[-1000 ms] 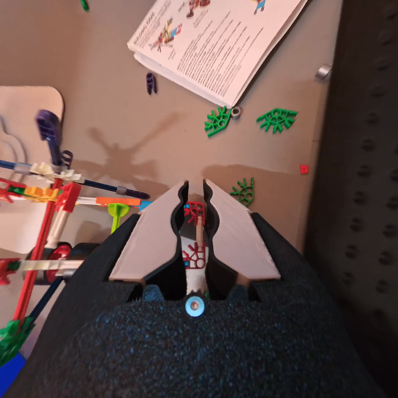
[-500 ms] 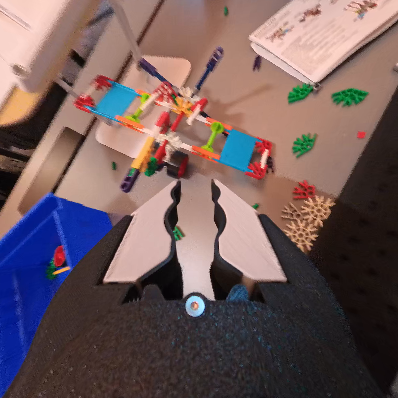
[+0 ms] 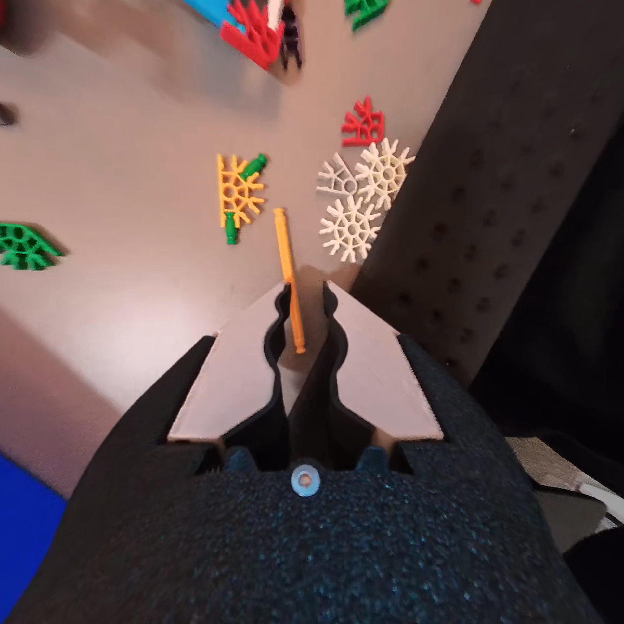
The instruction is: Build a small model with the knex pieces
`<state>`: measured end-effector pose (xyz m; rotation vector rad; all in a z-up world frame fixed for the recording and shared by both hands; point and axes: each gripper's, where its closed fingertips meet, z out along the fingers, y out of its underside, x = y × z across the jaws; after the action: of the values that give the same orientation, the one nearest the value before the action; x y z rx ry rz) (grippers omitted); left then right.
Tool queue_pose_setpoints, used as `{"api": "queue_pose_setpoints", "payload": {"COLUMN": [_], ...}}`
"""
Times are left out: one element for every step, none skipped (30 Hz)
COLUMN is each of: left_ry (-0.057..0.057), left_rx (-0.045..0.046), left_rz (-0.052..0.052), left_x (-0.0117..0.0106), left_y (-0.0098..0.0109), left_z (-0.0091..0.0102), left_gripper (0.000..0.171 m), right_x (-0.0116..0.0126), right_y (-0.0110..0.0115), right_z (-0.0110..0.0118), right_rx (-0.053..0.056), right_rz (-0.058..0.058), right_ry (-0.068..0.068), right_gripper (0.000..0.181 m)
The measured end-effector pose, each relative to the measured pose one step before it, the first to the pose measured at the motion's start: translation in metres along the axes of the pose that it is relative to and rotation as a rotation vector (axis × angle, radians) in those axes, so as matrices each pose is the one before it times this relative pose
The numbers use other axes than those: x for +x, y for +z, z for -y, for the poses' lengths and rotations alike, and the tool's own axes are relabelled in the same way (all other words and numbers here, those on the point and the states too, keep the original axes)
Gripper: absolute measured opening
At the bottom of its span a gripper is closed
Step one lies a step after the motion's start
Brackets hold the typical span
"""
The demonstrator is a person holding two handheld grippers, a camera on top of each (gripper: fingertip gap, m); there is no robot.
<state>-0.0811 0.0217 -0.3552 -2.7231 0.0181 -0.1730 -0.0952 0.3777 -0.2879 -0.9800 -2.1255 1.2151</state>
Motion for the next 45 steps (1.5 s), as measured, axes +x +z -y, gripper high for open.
{"api": "queue_pose_setpoints", "payload": {"left_ry": [-0.0040, -0.0063, -0.0042, -0.0019, 0.0040, 0.0027, 0.0045, 0.0019, -0.0009, 0.0047, 0.0014, -0.0025, 0.0103, 0.0152, 0.0022, 0.0029, 0.0057, 0.0036, 0.0063, 0.0099, 0.0159, 0.0128, 0.0154, 0.0217, 0.0198, 0.0207, 0.0251, 0.0229, 0.0208, 0.0239, 0.0207, 0.0158, 0.0167, 0.0131, 0.0014, -0.0088, -0.0030, 0.0001, -0.0068, -0.0071, -0.0110, -0.0096, -0.0048, -0.0092, -0.0127], "left_rx": [0.00067, -0.00518, 0.00823, 0.00312, 0.00461, 0.00383, 0.00262, 0.00469, 0.00646, 0.00671, 0.01078, 0.01269, 0.00364, 0.00064, 0.00500, 0.00846, 0.01158, 0.01093, 0.01285, 0.01811, 0.01896, 0.01617, 0.01392, 0.01224, 0.01206, 0.00650, -0.00010, 0.00242, 0.00798, 0.00639, 0.00548, 0.00115, -0.00725, -0.00764, 0.00462, 0.01540, 0.01377, 0.00427, 0.00462, 0.01685, 0.02585, 0.02154, 0.01524, 0.01226, 0.00816], "left_rz": [-0.0058, 0.0096, 0.0140, 0.0011, 0.0037, 0.0030, 0.0038, 0.0034, 0.0009, 0.0056, 0.0090, -0.0026, -0.0008, 0.0111, 0.0029, 0.0003, 0.0109, 0.0100, -0.0005, -0.0041, 0.0028, -0.0051, -0.0089, 0.0005, -0.0038, -0.0176, -0.0069, -0.0092, -0.0250, -0.0183, -0.0140, -0.0189, -0.0097, 0.0059, 0.0050, -0.0071, -0.0007, 0.0130, 0.0144, 0.0107, 0.0177, 0.0149, 0.0175, 0.0264, 0.0211], "left_x": [0.00097, -0.00198, -0.00266, -0.00031, -0.00009, 0.00011, 0.00009, -0.00019, -0.00026, -0.00068, -0.00144, 0.00015, 0.00044, -0.00109, -0.00070, -0.00043, -0.00216, -0.00203, -0.00008, 0.00094, 0.00069, 0.00214, 0.00295, 0.00173, 0.00226, 0.00415, 0.00258, 0.00254, 0.00493, 0.00399, 0.00307, 0.00357, 0.00176, -0.00117, -0.00162, 0.00010, -0.00014, -0.00176, -0.00222, -0.00156, -0.00272, -0.00206, -0.00227, -0.00356, -0.00300], "left_y": [0.00343, 0.00256, 0.00044, 0.00003, 0.00023, 0.00004, -0.00033, -0.00006, 0.00031, -0.00007, -0.00057, -0.00050, -0.00024, -0.00024, -0.00072, -0.00133, -0.00188, -0.00216, -0.00212, -0.00170, -0.00116, -0.00011, 0.00094, 0.00183, 0.00242, 0.00293, 0.00348, 0.00385, 0.00459, 0.00544, 0.00613, 0.00615, 0.00549, 0.00432, 0.00322, 0.00270, 0.00244, 0.00195, 0.00117, 0.00039, -0.00015, 0.00004, 0.00021, 0.00052, 0.00116], "left_z": [-0.00018, -0.00074, 0.00117, 0.00008, 0.00026, 0.00010, -0.00026, -0.00004, 0.00041, 0.00065, 0.00158, 0.00201, 0.00090, 0.00086, 0.00170, 0.00207, 0.00282, 0.00312, 0.00398, 0.00558, 0.00700, 0.00738, 0.00751, 0.00777, 0.00802, 0.00721, 0.00640, 0.00689, 0.00750, 0.00709, 0.00654, 0.00496, 0.00249, 0.00165, 0.00289, 0.00398, 0.00353, 0.00175, 0.00169, 0.00330, 0.00457, 0.00392, 0.00285, 0.00267, 0.00224], "left_gripper": [0.015, 0.009, 0.005, 0.005, 0.005, 0.005, 0.005, 0.005, 0.005, 0.005, 0.004, 0.004, 0.004, 0.004, 0.004, 0.004, 0.005, 0.005, 0.005, 0.005, 0.005, 0.005, 0.005, 0.005, 0.005, 0.005, 0.005, 0.005, 0.005, 0.005, 0.005, 0.005, 0.005, 0.005, 0.005, 0.005, 0.005, 0.005, 0.005, 0.005, 0.005, 0.005, 0.005, 0.005, 0.005], "right_x": [0.00012, 0.00007, 0.00008, 0.00014, 0.00028, 0.00056, 0.00038, 0.00056, 0.00063, 0.00095, 0.00109, 0.00130, 0.00126, 0.00106, 0.00084, 0.00060, 0.00028, 0.00010, 0.00024, 0.00019, 0.00005, 0.00012, 0.00037, 0.00032, 0.00018, 0.00028, 0.00007, -0.00008, -0.00024, -0.00005, -0.00030, -0.00057, -0.00053, -0.00067, -0.00154, -0.00186, -0.00128, -0.00089, -0.00058, -0.00008, 0.00042, 0.00030, -0.00104, -0.00128, -0.00021], "right_y": [-0.00010, -0.00003, 0.00007, 0.00001, -0.00022, -0.00053, -0.00084, -0.00113, -0.00116, -0.00120, -0.00096, -0.00084, -0.00071, -0.00057, -0.00037, -0.00017, -0.00033, -0.00024, -0.00017, -0.00028, -0.00030, -0.00021, -0.00008, -0.00008, 0.00005, 0.00001, -0.00006, 0.00001, -0.00004, 0.00007, 0.00011, 0.00010, 0.00014, 0.00030, 0.00025, 0.00041, 0.00059, 0.00077, 0.00053, 0.00022, -0.00032, -0.00086, -0.00117, -0.00137, -0.00146], "right_z": [-0.00009, 0.00004, -0.00008, -0.00028, -0.00028, 0.00031, 0.00077, 0.00117, 0.00116, 0.00105, 0.00090, 0.00044, 0.00004, -0.00011, -0.00003, -0.00013, 0.00012, 0.00025, 0.00020, 0.00028, 0.00037, 0.00008, -0.00026, -0.00026, -0.00024, -0.00015, -0.00006, 0.00003, 0.00002, 0.00001, 0.00019, -0.00007, -0.00024, -0.00046, -0.00032, -0.00009, -0.00008, -0.00037, -0.00055, -0.00014, 0.00096, 0.00223, 0.00331, 0.00370, 0.00262], "right_rx": [-0.0004, 0.0006, 0.0001, -0.0016, -0.0018, 0.0003, 0.0032, 0.0043, 0.0042, 0.0047, 0.0044, 0.0027, 0.0015, 0.0014, 0.0010, 0.0000, 0.0008, 0.0014, 0.0006, 0.0008, 0.0019, 0.0009, -0.0008, -0.0008, -0.0002, -0.0002, -0.0002, 0.0002, 0.0001, -0.0004, 0.0000, -0.0003, -0.0022, -0.0041, -0.0029, -0.0004, -0.0010, -0.0034, -0.0038, -0.0013, 0.0045, 0.0108, 0.0149, 0.0149, 0.0090], "right_rz": [-0.0010, -0.0006, 0.0001, -0.0004, -0.0024, -0.0032, -0.0021, -0.0024, -0.0038, -0.0040, -0.0040, -0.0042, -0.0036, -0.0028, -0.0023, -0.0014, -0.0011, -0.0003, -0.0013, -0.0013, 0.0005, 0.0001, -0.0009, -0.0005, -0.0002, -0.0007, -0.0001, 0.0006, 0.0002, -0.0004, 0.0007, 0.0022, 0.0013, 0.0020, 0.0063, 0.0084, 0.0050, 0.0030, 0.0024, 0.0003, -0.0023, -0.0014, 0.0058, 0.0063, -0.0018], "right_ry": [-0.0007, -0.0006, 0.0006, -0.0004, -0.0022, -0.0015, 0.0000, 0.0000, -0.0003, 0.0010, 0.0024, 0.0025, 0.0024, 0.0024, 0.0019, 0.0009, 0.0002, 0.0000, -0.0004, -0.0003, 0.0005, 0.0008, 0.0006, 0.0007, 0.0007, 0.0004, 0.0004, -0.0001, -0.0010, -0.0008, -0.0004, -0.0006, -0.0010, -0.0012, -0.0019, -0.0025, -0.0014, 0.0005, 0.0017, 0.0020, 0.0019, 0.0042, 0.0082, 0.0066, -0.0008], "right_gripper": [0.038, 0.038, 0.038, 0.038, 0.038, 0.038, 0.038, 0.038, 0.038, 0.039, 0.038, 0.038, 0.038, 0.038, 0.039, 0.039, 0.038, 0.038, 0.038, 0.038, 0.038, 0.038, 0.038, 0.038, 0.038, 0.038, 0.038, 0.038, 0.038, 0.038, 0.038, 0.038, 0.038, 0.038, 0.038, 0.038, 0.038, 0.038, 0.038, 0.038, 0.038, 0.038, 0.038, 0.038, 0.038]}}
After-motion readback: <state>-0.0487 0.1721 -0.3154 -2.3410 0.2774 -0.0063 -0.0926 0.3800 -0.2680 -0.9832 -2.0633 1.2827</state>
